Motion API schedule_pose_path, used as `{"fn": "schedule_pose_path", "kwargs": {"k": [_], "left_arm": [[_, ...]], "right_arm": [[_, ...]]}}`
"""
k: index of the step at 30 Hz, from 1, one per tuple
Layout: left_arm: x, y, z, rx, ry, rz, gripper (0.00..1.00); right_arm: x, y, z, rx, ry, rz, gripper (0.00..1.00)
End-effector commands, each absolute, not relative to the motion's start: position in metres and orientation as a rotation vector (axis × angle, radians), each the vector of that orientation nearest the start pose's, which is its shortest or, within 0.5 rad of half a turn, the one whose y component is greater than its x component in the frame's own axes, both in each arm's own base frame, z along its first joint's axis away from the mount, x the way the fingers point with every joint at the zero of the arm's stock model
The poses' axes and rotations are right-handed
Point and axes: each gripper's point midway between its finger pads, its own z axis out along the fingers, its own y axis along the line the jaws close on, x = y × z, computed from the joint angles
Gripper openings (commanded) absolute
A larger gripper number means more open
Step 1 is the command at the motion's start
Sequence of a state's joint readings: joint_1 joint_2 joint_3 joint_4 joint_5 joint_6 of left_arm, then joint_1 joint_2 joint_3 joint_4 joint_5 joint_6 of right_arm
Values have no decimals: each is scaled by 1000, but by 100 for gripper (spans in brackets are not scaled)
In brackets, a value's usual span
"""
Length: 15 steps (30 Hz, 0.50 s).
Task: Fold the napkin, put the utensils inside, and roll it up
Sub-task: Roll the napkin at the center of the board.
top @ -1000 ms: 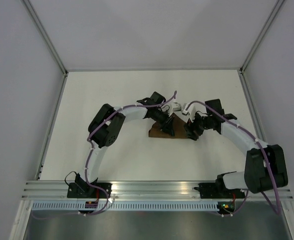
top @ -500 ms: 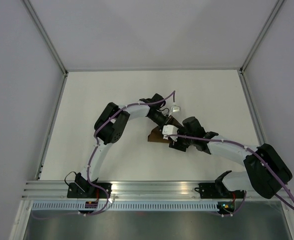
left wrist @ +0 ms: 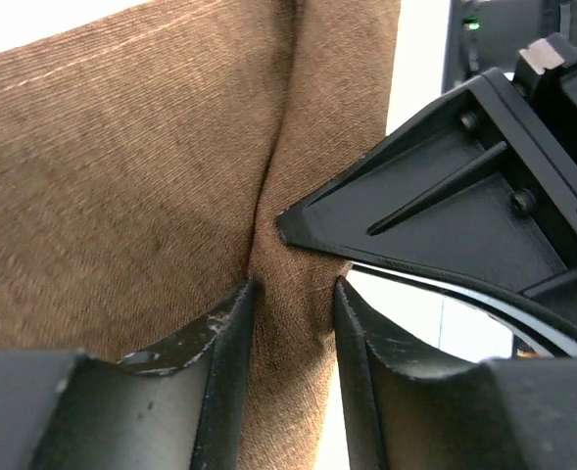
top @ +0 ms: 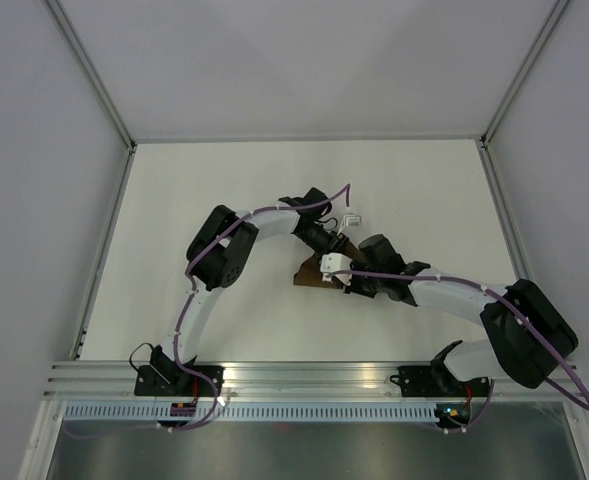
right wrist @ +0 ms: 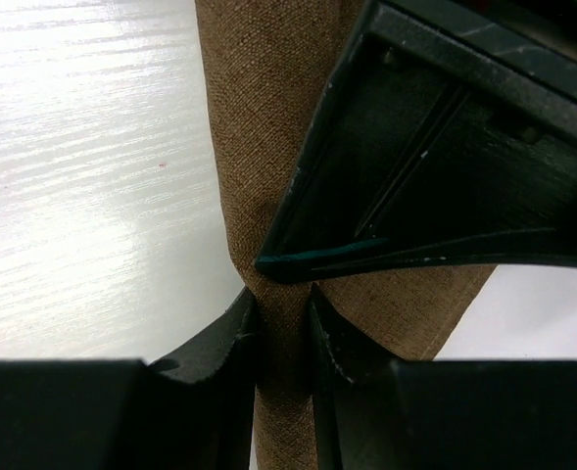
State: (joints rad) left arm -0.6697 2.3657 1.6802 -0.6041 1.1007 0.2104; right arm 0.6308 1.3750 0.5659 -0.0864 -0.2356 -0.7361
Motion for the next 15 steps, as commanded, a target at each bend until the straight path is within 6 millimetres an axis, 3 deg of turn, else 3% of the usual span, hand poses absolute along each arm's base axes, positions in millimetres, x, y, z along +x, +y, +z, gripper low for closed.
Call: {"fn": "schedule_pose_path", "kwargs": {"k": [1,7,9,12,13,14,15], "left_arm": [[277,-380,19,1301,2393,-1362,44],[316,-383,79,1170,2245,-1262,49],[326,-382,90,1132,2210,-1228,49],[350,-372,117,984,2151,-1127,49],[358,-361,109,917,2175,-1051,49],[366,-352,114,837,2178,-1025,49],[375,-351,144,804,2068,-1008,49]], "right_arm": [[239,197,24,-1646,1885,299,20],[234,200,29,-1672,1945,435,20],[232,200,26,-1686,1974,500,20],[230,199,26,-1692,2034,619,19],[230,200,30,-1709,2046,653,19],[228,198,23,-1722,2082,695,19],[232,194,23,-1707,2108,727,19]]}}
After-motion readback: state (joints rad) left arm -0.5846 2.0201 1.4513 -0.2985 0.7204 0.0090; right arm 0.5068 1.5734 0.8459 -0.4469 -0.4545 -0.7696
